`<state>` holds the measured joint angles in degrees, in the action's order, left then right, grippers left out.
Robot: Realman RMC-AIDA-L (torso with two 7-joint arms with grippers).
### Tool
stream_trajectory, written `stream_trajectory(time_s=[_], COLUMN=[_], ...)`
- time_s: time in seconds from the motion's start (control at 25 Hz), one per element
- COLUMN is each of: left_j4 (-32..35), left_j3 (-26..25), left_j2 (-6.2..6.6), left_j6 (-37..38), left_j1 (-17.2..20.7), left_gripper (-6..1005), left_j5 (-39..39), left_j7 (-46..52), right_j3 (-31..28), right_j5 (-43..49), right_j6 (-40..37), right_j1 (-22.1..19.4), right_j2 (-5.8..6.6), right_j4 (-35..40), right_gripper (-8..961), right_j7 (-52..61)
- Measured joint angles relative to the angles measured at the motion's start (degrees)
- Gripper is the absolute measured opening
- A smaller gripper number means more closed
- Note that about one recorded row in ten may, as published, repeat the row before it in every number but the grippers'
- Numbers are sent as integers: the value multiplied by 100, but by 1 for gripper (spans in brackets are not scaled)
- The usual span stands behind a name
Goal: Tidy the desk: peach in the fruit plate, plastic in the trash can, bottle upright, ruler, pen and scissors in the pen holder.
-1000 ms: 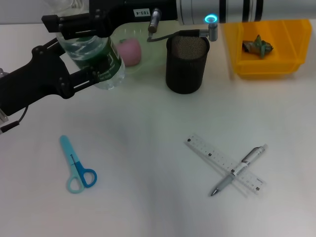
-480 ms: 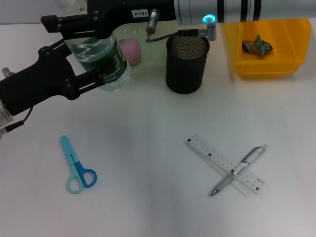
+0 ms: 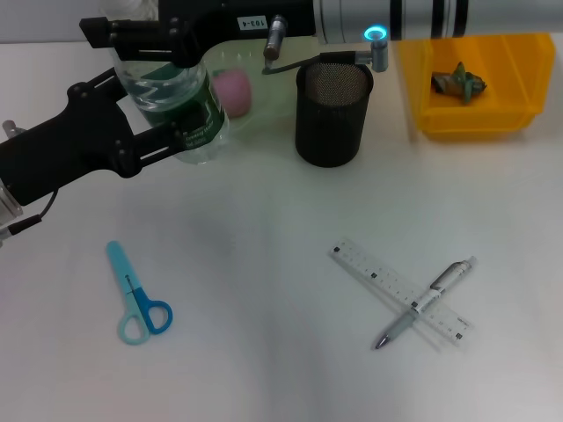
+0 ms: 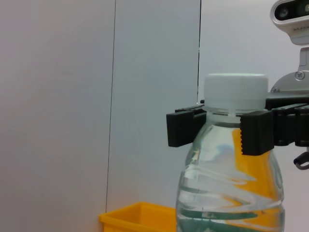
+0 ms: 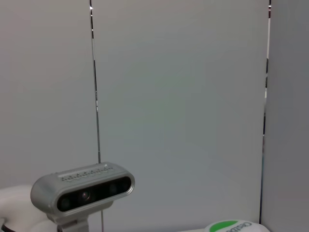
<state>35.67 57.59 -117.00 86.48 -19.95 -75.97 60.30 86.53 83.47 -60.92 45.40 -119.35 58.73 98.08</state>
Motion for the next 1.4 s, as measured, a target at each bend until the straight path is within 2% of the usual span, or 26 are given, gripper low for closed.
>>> stream_trajectory(time_s=[1.4], left_j4=[-53], left_j3=[-231], left_j2=[67], left_j6=[-99], left_j1=[89], left_gripper=[771], left_j5=[13], left_j7=[132], right_j3=[30], right_j5=[-205], right_j6=[569], right_j1=[-82], right_j2=[-34], right_j4=[-92], right_gripper=[450], right_j7=[-225])
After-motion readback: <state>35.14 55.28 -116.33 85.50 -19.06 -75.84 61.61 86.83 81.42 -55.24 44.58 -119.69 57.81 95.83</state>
